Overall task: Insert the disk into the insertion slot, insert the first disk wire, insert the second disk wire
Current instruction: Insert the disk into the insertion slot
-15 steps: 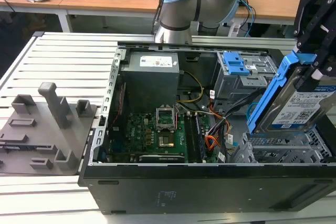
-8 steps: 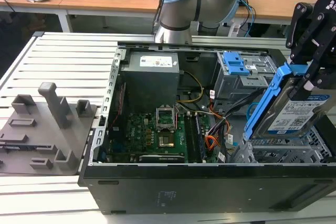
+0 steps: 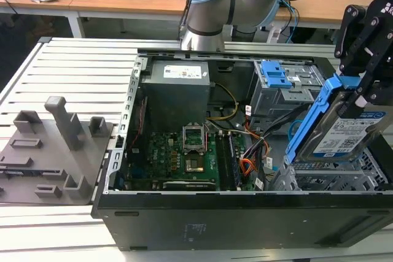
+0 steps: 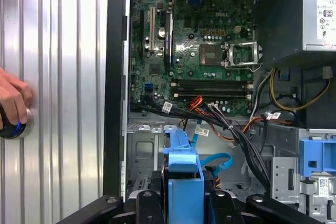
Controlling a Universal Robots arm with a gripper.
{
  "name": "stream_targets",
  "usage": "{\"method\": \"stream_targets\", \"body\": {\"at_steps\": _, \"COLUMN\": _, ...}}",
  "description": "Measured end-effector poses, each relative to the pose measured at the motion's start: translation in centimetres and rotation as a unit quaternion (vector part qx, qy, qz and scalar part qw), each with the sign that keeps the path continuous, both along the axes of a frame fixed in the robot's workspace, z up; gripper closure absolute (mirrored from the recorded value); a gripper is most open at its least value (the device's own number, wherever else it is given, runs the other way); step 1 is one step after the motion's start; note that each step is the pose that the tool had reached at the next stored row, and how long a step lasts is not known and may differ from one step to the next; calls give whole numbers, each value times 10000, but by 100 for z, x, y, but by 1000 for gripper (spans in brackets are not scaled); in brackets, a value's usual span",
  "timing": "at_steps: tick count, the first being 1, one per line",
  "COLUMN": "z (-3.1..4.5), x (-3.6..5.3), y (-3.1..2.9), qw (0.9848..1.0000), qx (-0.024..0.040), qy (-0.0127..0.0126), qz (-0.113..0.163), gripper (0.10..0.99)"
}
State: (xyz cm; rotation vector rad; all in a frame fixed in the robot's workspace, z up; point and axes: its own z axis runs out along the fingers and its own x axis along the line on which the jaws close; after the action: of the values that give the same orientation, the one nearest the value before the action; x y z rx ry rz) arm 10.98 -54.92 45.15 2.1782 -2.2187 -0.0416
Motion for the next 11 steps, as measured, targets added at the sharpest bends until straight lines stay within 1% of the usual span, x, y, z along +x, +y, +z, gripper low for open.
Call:
{"method": "stream_targets", "body": {"at_steps": 2, "z": 14, "x": 7, "y": -4, "qw": 10000, "qx": -8, "qy": 0, "qz": -42, "gripper": 722}}
{"method": "stream_targets", "body": {"at_steps": 4, "z": 15, "x": 21, "y": -9, "qw": 10000, "qx": -9, "qy": 6, "qz": -77, "gripper": 722}}
{"method": "stream_targets", "body": {"at_steps": 6, "z": 11, "x": 58, "y": -18, "qw": 9999, "qx": -8, "qy": 24, "qz": -103, "gripper": 722}}
{"method": "stream_targets", "body": {"at_steps": 7, "z": 7, "x": 75, "y": -31, "qw": 9999, "qx": -9, "qy": 37, "qz": -113, "gripper": 722}}
{"method": "stream_targets", "body": {"at_steps": 9, "z": 0, "x": 76, "y": -68, "qw": 9999, "qx": -9, "qy": 40, "qz": -143, "gripper": 722}}
{"method": "stream_targets", "body": {"at_steps": 11, "z": -13, "x": 81, "y": -79, "qw": 9998, "qx": -8, "qy": 44, "qz": -187, "gripper": 722}}
